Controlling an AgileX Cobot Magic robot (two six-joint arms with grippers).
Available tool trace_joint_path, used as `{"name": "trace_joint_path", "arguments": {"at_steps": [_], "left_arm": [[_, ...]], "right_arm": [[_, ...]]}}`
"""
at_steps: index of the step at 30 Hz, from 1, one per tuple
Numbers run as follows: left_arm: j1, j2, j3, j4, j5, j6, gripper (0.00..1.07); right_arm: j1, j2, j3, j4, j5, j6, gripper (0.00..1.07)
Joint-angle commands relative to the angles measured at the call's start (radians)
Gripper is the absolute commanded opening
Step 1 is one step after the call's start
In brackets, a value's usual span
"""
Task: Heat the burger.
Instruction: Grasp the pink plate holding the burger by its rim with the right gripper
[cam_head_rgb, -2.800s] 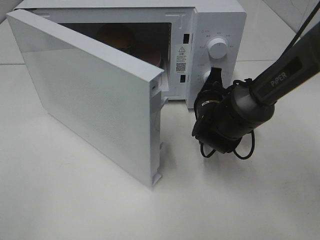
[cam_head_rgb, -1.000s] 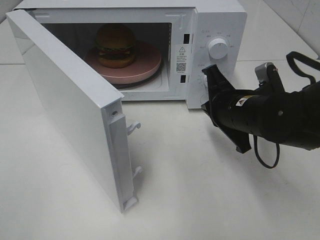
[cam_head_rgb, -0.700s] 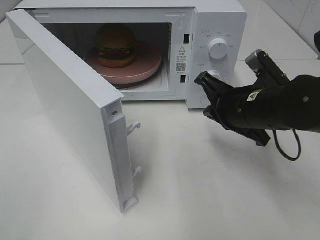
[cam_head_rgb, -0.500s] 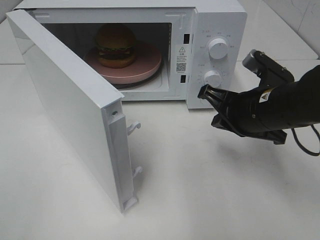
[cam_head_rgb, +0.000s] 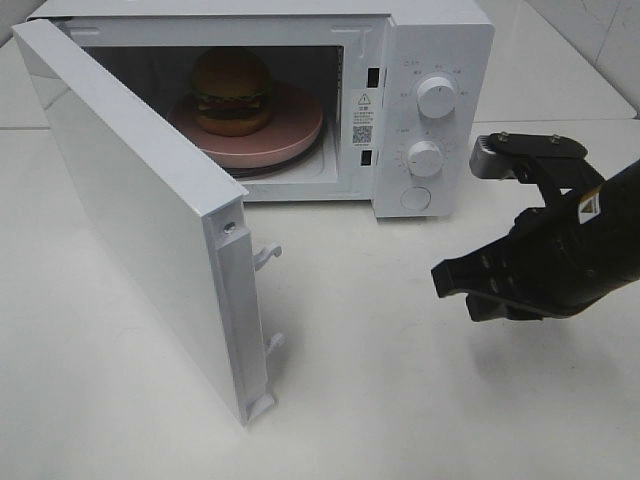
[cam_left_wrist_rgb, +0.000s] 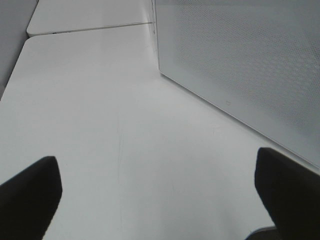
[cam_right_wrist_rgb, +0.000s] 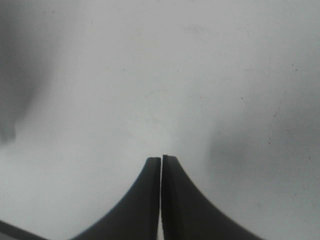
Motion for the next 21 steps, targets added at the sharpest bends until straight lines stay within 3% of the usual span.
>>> {"name": "trace_joint_path", "arguments": {"at_steps": [1, 15, 17, 18, 20, 21], "left_arm": [[0.001, -0.005, 0.003, -0.002, 0.001, -0.005, 0.98], [0.001, -0.005, 0.003, -0.002, 0.001, -0.005, 0.98], [0.001, -0.005, 0.003, -0.002, 0.001, -0.005, 0.98], [0.001, -0.005, 0.003, -0.002, 0.001, -0.005, 0.98], [0.001, -0.005, 0.003, -0.002, 0.001, -0.005, 0.98], [0.001, -0.005, 0.003, -0.002, 0.001, -0.005, 0.98]], "right_arm": [[-0.006, -0.057, 0.000, -0.007, 0.107, -0.076, 0.06], [-0.006, -0.304, 0.000, -0.150, 0.410, -0.102, 0.18], [-0.006, -0.372, 0.000, -0.156, 0.444, -0.103, 0.32], [-0.006, -0.372, 0.000, -0.156, 0.444, -0.103, 0.32], [-0.006, -0.470, 0.000, -0.162, 0.465, -0.103, 0.64], [-0.006, -0.470, 0.000, -0.162, 0.465, -0.103, 0.64]]}}
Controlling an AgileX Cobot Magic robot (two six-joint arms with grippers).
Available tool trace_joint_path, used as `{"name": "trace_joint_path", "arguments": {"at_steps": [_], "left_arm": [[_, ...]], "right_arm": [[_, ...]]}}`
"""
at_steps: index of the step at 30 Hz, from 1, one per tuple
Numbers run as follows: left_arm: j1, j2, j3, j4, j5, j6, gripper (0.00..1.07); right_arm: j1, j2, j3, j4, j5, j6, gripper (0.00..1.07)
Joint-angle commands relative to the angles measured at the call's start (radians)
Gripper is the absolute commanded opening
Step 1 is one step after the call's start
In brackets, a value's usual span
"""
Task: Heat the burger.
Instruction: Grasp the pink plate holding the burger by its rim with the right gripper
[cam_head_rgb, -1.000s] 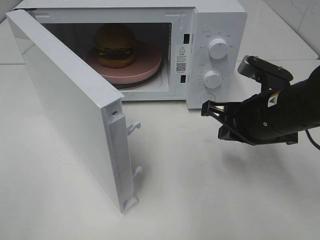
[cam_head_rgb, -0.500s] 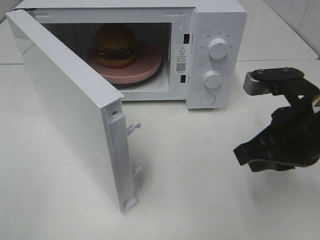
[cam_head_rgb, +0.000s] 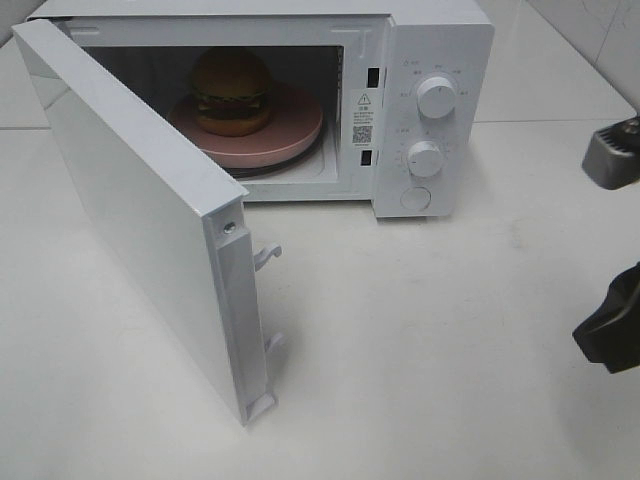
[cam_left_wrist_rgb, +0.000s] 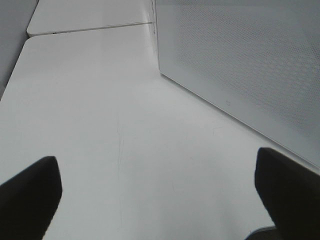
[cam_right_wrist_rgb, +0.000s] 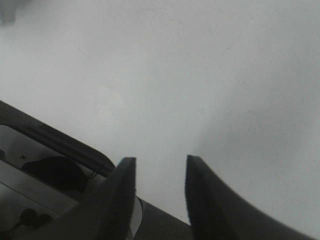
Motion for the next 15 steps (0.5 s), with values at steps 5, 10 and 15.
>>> {"name": "trace_joint_path", "arguments": {"at_steps": [5, 10, 15], "left_arm": [[0.001, -0.005, 0.003, -0.002, 0.001, -0.005, 0.98], [0.001, -0.005, 0.003, -0.002, 0.001, -0.005, 0.98], [0.001, -0.005, 0.003, -0.002, 0.001, -0.005, 0.98]], "right_arm": [[-0.006, -0.186, 0.000, -0.034, 0.107, -0.012, 1.00], [-0.006, -0.269, 0.000, -0.035, 0.236, -0.012, 0.98], [-0.006, -0.346, 0.000, -0.035, 0.316, -0.011, 0.92]]}}
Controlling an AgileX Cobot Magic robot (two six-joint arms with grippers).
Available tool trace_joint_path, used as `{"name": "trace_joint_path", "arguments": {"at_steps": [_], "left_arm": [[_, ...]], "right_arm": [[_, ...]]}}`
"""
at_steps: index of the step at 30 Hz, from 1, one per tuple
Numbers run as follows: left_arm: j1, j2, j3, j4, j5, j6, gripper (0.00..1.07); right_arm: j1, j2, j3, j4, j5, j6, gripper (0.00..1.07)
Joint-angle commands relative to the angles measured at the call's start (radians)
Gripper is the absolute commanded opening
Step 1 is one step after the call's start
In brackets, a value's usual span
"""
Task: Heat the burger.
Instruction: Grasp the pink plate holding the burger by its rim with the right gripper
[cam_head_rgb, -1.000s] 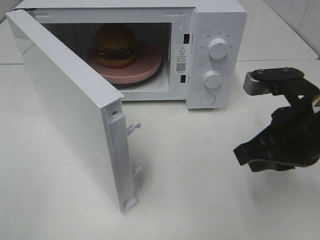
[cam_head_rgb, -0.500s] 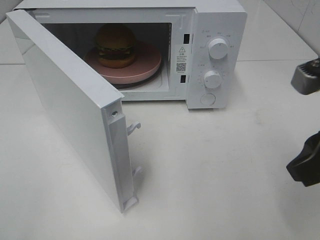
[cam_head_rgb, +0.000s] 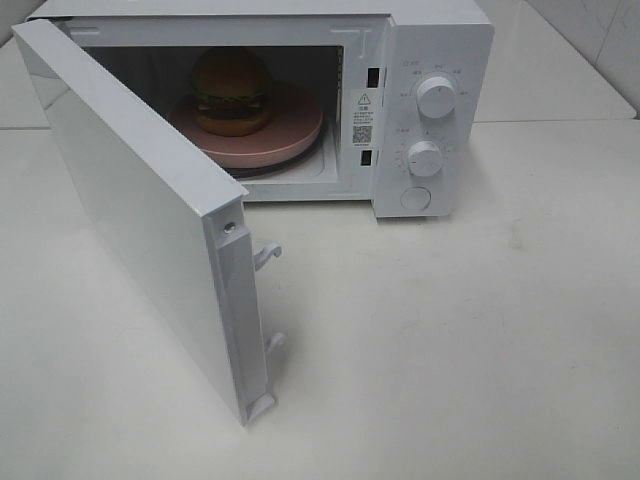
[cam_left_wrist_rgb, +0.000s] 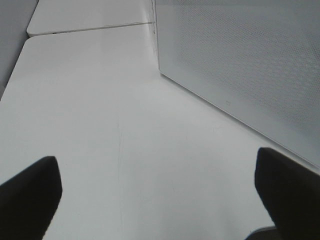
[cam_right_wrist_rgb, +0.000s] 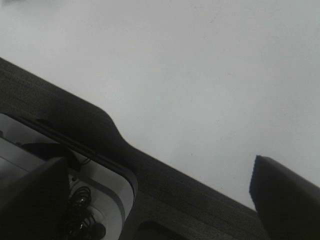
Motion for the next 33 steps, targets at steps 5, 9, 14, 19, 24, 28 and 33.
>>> {"name": "trace_joint_path", "arguments": {"at_steps": [5, 9, 14, 19, 24, 28, 33], "left_arm": [[0.001, -0.005, 0.003, -0.002, 0.001, -0.005, 0.98], [0.001, -0.005, 0.003, -0.002, 0.001, -0.005, 0.98], [0.001, -0.005, 0.003, -0.002, 0.001, -0.005, 0.98], [0.001, -0.005, 0.003, -0.002, 0.001, -0.005, 0.98], [0.001, -0.005, 0.003, -0.002, 0.001, -0.005, 0.98], [0.001, -0.005, 0.003, -0.002, 0.001, -0.005, 0.98], [0.001, -0.005, 0.003, -0.002, 0.001, -0.005, 0.98]], "right_arm": [[-0.009, -0.152, 0.000, -0.007, 0.056, 0.000, 0.84], [-0.080, -0.254, 0.001, -0.002, 0.065, -0.009, 0.79], [-0.135, -0.339, 0.002, -0.009, 0.044, 0.000, 0.79], [-0.199, -0.456, 0.057, -0.005, -0.013, 0.007, 0.78], [-0.245, -0.538, 0.100, -0.005, -0.038, 0.020, 0.76], [-0.263, -0.576, 0.118, -0.006, -0.074, 0.043, 0.76], [-0.263, -0.656, 0.136, -0.002, -0.104, 0.045, 0.76]]}}
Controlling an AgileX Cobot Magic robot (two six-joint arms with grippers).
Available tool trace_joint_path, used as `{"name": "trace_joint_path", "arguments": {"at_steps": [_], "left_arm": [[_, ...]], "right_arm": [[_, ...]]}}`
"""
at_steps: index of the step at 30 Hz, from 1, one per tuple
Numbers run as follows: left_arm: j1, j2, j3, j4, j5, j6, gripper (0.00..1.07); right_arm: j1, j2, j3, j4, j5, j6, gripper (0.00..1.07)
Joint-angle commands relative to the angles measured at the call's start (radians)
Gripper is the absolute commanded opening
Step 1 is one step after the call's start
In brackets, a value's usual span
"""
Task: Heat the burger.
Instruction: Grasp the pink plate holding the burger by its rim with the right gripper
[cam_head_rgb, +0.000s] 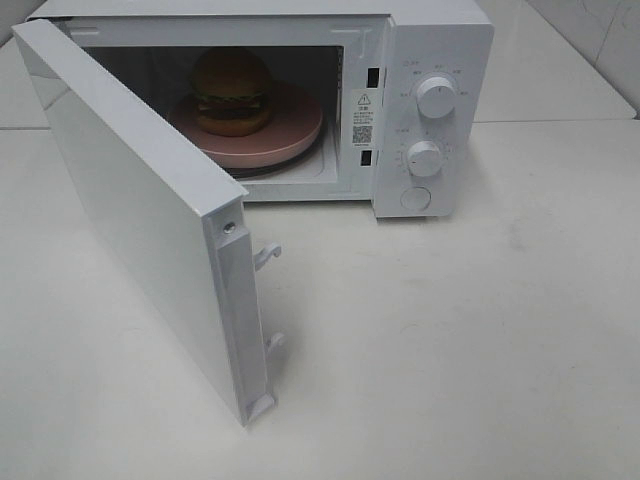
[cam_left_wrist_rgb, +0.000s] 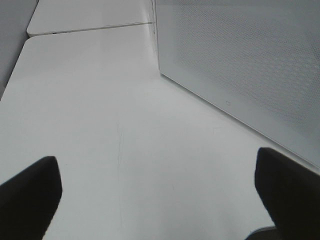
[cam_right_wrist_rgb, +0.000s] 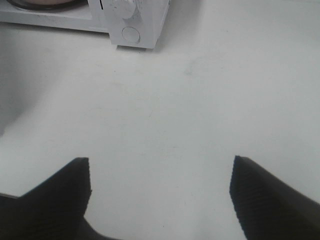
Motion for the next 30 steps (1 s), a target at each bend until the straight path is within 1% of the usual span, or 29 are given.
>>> {"name": "trace_joint_path", "arguments": {"at_steps": [1, 4, 15, 16, 20, 22, 25, 27, 29, 30], "left_arm": [[0.001, -0.005, 0.003, -0.002, 0.001, -0.005, 0.98], [0.001, -0.005, 0.003, -0.002, 0.001, -0.005, 0.98], [0.001, -0.005, 0.003, -0.002, 0.001, -0.005, 0.98], [0.001, -0.005, 0.003, -0.002, 0.001, -0.005, 0.98], [0.001, -0.005, 0.003, -0.002, 0.001, -0.005, 0.98], [0.001, -0.005, 0.003, -0.002, 0.001, -0.005, 0.98], [0.001, -0.005, 0.003, -0.002, 0.001, -0.005, 0.98], [0.001, -0.005, 0.003, -0.002, 0.001, -0.005, 0.98], [0.001, -0.005, 0.003, -0.002, 0.001, -0.005, 0.98], [0.001, -0.005, 0.003, -0.002, 0.001, -0.005, 0.98]], "right_arm": [[-0.007, -0.031, 0.003, 0.003, -0.015, 0.011, 0.76], [-0.018, -0.068, 0.003, 0.003, -0.015, 0.010, 0.76], [-0.030, -0.051, -0.007, 0.000, -0.014, 0.007, 0.76], [-0.030, -0.019, -0.027, 0.000, -0.016, 0.007, 0.76], [-0.030, 0.034, -0.049, 0.000, -0.020, 0.002, 0.76], [-0.030, 0.161, -0.078, 0.000, -0.035, -0.020, 0.76], [-0.030, 0.197, -0.081, 0.000, -0.043, -0.023, 0.76], [-0.030, 0.325, -0.087, 0.005, -0.081, -0.063, 0.76], [-0.030, 0.358, -0.087, 0.005, -0.093, -0.073, 0.76], [-0.030, 0.425, -0.087, 0.005, -0.117, -0.098, 0.76]]}}
